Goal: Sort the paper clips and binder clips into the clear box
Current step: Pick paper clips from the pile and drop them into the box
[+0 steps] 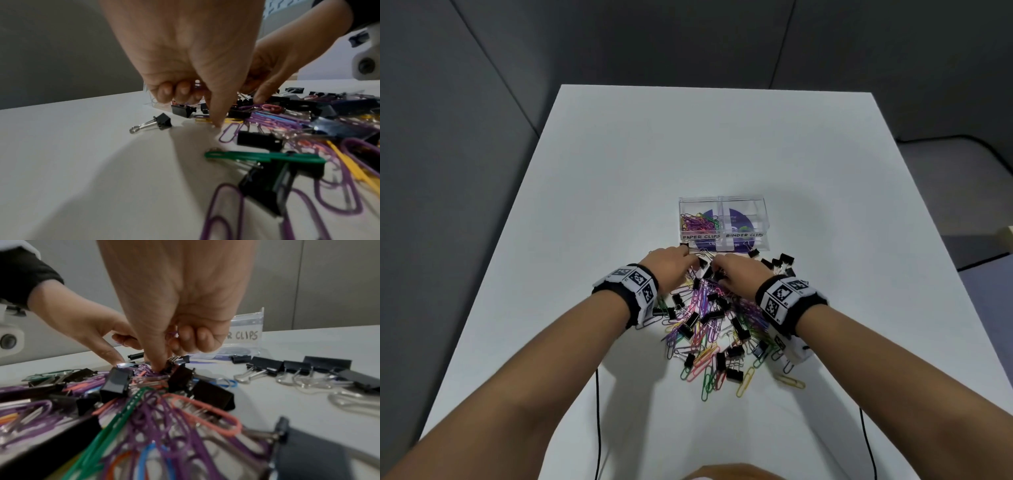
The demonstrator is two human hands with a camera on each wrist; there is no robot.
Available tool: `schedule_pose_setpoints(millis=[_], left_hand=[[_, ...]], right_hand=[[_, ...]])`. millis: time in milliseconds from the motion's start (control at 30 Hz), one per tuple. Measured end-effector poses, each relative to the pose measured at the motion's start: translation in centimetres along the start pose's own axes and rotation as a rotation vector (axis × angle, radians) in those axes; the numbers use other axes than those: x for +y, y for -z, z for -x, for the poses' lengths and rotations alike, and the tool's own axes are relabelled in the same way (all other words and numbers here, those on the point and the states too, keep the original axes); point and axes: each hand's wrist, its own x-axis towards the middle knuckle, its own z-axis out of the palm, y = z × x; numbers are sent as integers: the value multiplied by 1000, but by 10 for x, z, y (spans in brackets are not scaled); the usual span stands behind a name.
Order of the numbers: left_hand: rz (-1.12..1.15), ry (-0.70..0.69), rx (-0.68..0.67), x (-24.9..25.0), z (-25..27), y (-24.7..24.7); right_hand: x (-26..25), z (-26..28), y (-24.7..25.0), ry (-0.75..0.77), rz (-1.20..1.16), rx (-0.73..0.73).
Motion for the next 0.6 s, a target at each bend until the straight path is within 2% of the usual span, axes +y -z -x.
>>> schedule_pose_setpoints(millis=[333, 600], left_hand=[[-126, -79, 13, 3, -3, 0], [-125, -160, 190, -5, -4, 14]], right_hand=[[3, 7, -6, -48, 31, 50], [23, 14, 14, -105, -25, 141]])
